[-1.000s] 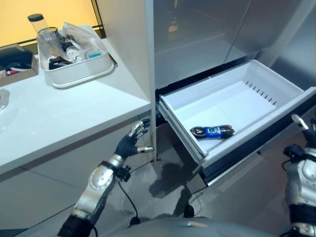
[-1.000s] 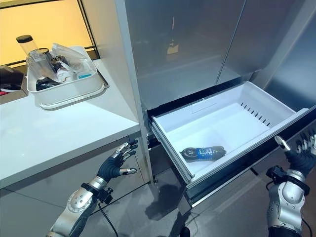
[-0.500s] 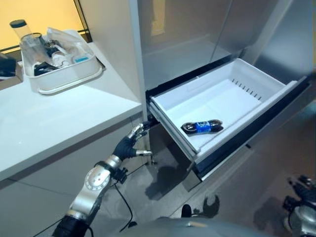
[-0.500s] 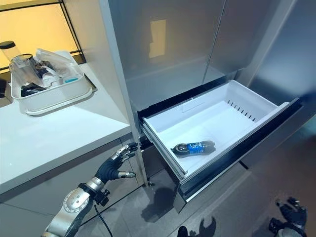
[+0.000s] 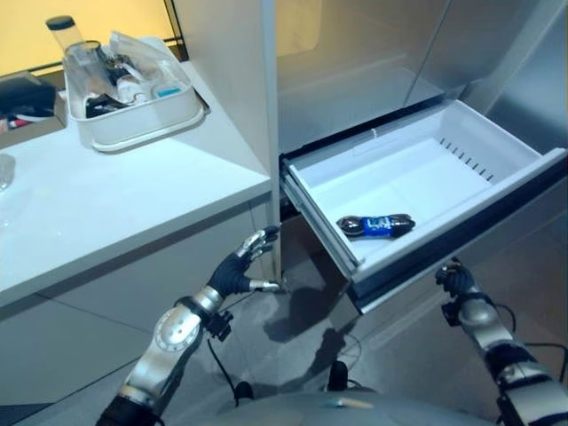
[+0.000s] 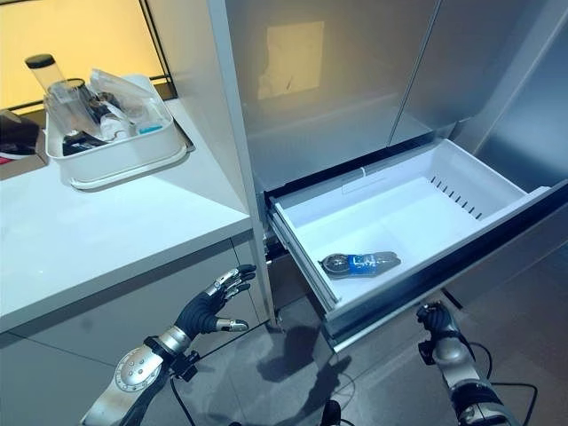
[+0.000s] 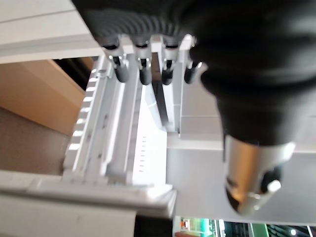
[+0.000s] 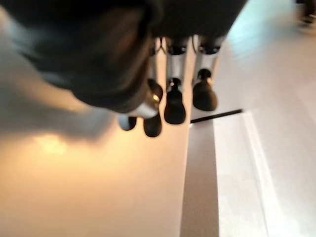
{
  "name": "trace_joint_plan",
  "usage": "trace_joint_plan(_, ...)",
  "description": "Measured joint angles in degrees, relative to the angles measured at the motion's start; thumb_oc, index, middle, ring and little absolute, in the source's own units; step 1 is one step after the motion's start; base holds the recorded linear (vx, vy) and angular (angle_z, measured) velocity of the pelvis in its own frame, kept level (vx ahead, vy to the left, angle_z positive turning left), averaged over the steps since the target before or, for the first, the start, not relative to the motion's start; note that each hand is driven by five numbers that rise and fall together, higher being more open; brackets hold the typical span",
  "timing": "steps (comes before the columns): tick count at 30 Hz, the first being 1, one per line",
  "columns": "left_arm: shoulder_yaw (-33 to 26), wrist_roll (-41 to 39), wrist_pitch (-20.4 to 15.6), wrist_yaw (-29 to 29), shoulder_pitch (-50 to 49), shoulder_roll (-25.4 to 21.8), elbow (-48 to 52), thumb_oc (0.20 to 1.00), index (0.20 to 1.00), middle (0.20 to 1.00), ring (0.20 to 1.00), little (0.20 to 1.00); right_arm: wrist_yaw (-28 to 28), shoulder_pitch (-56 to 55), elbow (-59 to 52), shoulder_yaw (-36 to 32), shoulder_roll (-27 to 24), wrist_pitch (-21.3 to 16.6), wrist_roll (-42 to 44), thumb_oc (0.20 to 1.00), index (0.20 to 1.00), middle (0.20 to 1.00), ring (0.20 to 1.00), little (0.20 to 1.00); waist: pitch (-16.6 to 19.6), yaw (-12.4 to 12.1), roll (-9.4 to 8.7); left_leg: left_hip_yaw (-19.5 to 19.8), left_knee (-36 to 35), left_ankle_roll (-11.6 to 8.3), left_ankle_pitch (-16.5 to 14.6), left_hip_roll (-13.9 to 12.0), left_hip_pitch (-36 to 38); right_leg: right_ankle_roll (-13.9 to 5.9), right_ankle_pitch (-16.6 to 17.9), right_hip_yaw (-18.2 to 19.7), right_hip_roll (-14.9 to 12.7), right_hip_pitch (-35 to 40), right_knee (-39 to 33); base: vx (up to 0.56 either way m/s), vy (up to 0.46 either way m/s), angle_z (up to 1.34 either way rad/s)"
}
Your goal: Take the drinks into the refrigerator
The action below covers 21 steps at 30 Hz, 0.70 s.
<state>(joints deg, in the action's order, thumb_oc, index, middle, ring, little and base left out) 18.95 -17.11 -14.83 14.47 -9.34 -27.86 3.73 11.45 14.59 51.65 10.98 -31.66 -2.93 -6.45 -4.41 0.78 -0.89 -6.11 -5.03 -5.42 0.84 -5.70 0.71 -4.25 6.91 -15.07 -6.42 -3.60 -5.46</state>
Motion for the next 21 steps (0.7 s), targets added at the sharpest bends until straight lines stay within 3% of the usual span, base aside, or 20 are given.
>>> trace_joint_plan(2, 0.0, 0.0, 0.0, -0.5, -0.3, 0.4, -0.3, 1.0, 1.0, 1.0, 1.0, 1.0, -0.1, 2.8, 0.2, 2.8, -0.4, 1.9, -1.5, 0.2, 0.2, 0.2, 0.2, 0.2, -0.1, -0.2, 0.12, 0.3, 0.0, -0.17, 0.1, 0.0, -0.4, 0.07, 0.1, -0.4, 0.1, -0.3, 0.2, -0.04, 0.007, 0.08)
trace_joint_plan(7, 0.1, 0.0, 0.2, -1.4, -0.2, 1.3, -0.8, 1.0, 1.0, 1.0, 1.0, 1.0, -1.0, 13.4, -0.3, 8.9, -0.5, 2.3, -6.0, 0.2, 0.2, 0.2, 0.2, 0.2, -1.3, -1.0, 0.58, 2.2, 0.0, -0.41, 1.0, -0.2, -2.2, 0.36, 0.2, -2.1, 0.3, -1.2, -0.1, -0.03, 0.014, 0.15)
trace_joint_plan(13, 0.3, 0.0, 0.4, -3.2, 0.6, 2.1, -0.9, 1.0, 1.0, 1.0, 1.0, 1.0, -0.9, 25.0, -6.3, 14.5, 2.7, 0.1, -11.6, 0.2, 0.2, 0.2, 0.2, 0.2, -1.9, -3.4, 0.44, 3.7, 0.1, -0.81, 2.2, -0.4, -4.4, 0.64, 0.4, -3.5, 0.5, -2.7, 0.0, -0.03, 0.008, 0.15)
trace_joint_plan(14, 0.2, 0.0, 0.4, -3.4, 0.9, 2.0, -0.7, 1.0, 1.0, 1.0, 1.0, 1.0, -1.0, 28.7, -6.4, 14.8, 4.8, -0.2, -12.7, 0.2, 0.2, 0.2, 0.2, 0.2, -2.5, -5.0, 0.25, 4.4, 0.2, -0.8, 2.2, -0.4, -4.6, 0.7, 0.5, -4.1, 0.4, -2.6, 0.2, -0.02, 0.007, 0.17)
trace_joint_plan(17, 0.2, 0.0, 0.5, -3.6, 1.2, 1.9, -0.7, 1.0, 1.0, 1.0, 1.0, 1.0, -0.9, 34.2, -6.2, 15.4, 7.9, -1.3, -13.4, 0.2, 0.2, 0.2, 0.2, 0.2, -3.3, -6.1, -0.59, 5.3, 0.7, -0.84, 2.5, -0.3, -5.6, 0.98, 0.6, -5.0, 0.3, -2.7, 0.2, -0.01, 0.0, 0.26)
trace_joint_plan(19, 0.2, 0.0, 0.5, -4.0, 1.2, 1.7, -0.7, 1.0, 1.0, 1.0, 1.0, 1.0, -0.8, 36.8, -6.0, 15.9, 10.0, -1.3, -13.8, 0.2, 0.2, 0.2, 0.2, 0.2, -3.8, -8.4, -1.66, 6.0, 0.8, -0.83, 2.5, 0.0, -6.1, 0.82, 0.5, -5.6, 0.1, -2.6, 0.2, -0.02, -0.01, 0.15)
trace_joint_plan(21, 0.0, 0.0, 0.5, -4.6, 0.9, 0.3, -0.6, 1.0, 1.0, 1.0, 1.0, 1.0, -0.4, 36.7, -4.6, 15.8, 10.2, -0.7, -14.3, 0.2, 0.2, 0.2, 0.2, 0.2, -4.4, -8.1, -2.98, 6.3, 0.9, -0.71, 2.6, 0.3, -6.2, 0.72, 0.4, -5.9, -0.2, -2.6, 0.2, -0.01, -0.006, 0.12)
